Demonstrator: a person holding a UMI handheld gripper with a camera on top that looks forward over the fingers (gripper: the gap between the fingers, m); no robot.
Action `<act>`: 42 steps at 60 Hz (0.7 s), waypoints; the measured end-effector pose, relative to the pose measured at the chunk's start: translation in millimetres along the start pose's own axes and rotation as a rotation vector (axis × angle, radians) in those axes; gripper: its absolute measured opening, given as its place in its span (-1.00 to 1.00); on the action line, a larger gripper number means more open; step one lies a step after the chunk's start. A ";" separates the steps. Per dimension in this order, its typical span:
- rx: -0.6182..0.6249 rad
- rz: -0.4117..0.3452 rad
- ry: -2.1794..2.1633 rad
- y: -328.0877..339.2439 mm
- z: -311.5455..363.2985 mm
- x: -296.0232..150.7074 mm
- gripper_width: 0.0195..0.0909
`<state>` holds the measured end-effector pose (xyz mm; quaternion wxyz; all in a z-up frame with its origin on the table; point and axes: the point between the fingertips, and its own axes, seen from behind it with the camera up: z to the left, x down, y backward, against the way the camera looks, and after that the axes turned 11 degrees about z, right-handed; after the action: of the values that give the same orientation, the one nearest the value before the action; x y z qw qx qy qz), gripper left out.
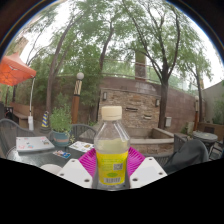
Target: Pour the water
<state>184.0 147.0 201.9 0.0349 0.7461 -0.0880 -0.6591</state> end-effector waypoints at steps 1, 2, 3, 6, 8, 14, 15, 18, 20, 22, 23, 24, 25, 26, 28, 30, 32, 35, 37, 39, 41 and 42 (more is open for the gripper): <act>-0.032 0.012 -0.075 -0.7 0.5 10.3 -0.50; -0.057 0.025 -0.133 -7.0 0.4 21.0 -0.50; -0.073 0.035 -0.180 -8.6 -1.0 31.3 -0.50; -0.080 0.077 -0.235 -19.6 -8.6 64.5 -0.50; -0.078 0.091 -0.232 -25.1 -13.6 85.1 -0.50; -0.132 0.157 -0.206 -32.3 -17.3 98.7 -0.50; -0.142 0.161 -0.208 -33.5 -16.1 103.7 -0.50; -0.171 0.166 -0.205 -36.4 -6.8 109.5 -0.50; -0.187 0.171 -0.205 -41.0 3.1 119.2 -0.50; -0.203 0.172 -0.196 -40.8 5.3 121.8 -0.51; -0.207 0.177 -0.189 -40.5 5.7 124.0 -0.51; -0.204 0.190 -0.180 -38.5 4.3 121.3 -0.51; -0.199 0.198 -0.171 -39.0 2.5 124.4 -0.50; -0.193 0.204 -0.160 -39.5 0.7 127.1 -0.51; -0.187 0.214 -0.140 -40.2 -0.1 130.8 -0.50; -0.182 0.231 -0.125 -41.5 -3.5 136.3 -0.51; -0.180 0.252 -0.119 -41.5 -5.6 142.2 -0.48; -0.186 0.243 -0.111 -40.3 -0.5 141.3 -0.48; -0.190 0.243 -0.103 -40.5 -0.9 140.0 -0.48; -0.195 0.249 -0.093 -40.0 2.5 140.6 -0.43; -0.196 0.250 -0.080 -39.0 3.0 141.2 -0.37; -0.195 0.252 -0.081 -39.3 2.5 141.2 -0.32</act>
<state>201.2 160.6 57.0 0.1862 0.6950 -0.1178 -0.6844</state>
